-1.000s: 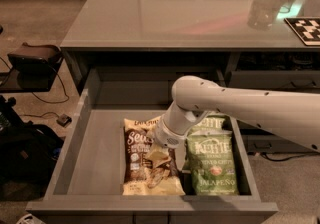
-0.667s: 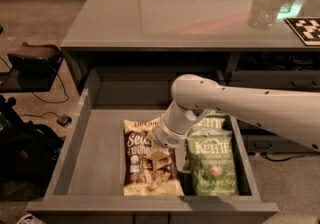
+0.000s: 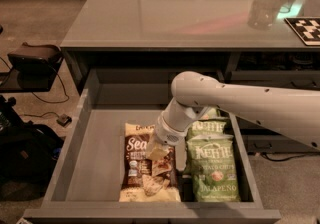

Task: Pick brown chip bag from top drawer and place on counter

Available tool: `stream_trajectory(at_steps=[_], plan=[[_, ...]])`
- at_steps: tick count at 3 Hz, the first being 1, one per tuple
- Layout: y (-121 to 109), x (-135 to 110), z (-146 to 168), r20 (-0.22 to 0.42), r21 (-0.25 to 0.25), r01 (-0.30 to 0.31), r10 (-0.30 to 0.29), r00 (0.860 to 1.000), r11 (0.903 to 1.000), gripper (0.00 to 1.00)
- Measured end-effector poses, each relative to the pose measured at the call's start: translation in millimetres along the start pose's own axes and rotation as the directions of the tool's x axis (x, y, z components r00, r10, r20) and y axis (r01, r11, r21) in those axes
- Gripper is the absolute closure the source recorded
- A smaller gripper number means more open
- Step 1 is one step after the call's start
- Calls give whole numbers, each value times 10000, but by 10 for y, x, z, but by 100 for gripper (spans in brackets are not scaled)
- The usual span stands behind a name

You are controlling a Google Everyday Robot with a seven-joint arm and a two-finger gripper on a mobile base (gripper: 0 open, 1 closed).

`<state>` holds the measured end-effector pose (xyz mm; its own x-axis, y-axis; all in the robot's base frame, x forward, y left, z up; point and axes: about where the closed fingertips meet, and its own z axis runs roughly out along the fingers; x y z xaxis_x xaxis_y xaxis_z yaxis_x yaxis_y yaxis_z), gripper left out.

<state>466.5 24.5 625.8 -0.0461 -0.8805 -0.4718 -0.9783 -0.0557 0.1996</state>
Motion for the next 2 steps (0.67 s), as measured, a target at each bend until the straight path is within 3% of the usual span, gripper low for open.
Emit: stream_trajectory(at_steps=[1,2], plan=[[207,-155,-169,-140,639,408,-400,9991,9971,100],[824,-410,-337,-230,1672,1085,-1061,9941,9799,100]])
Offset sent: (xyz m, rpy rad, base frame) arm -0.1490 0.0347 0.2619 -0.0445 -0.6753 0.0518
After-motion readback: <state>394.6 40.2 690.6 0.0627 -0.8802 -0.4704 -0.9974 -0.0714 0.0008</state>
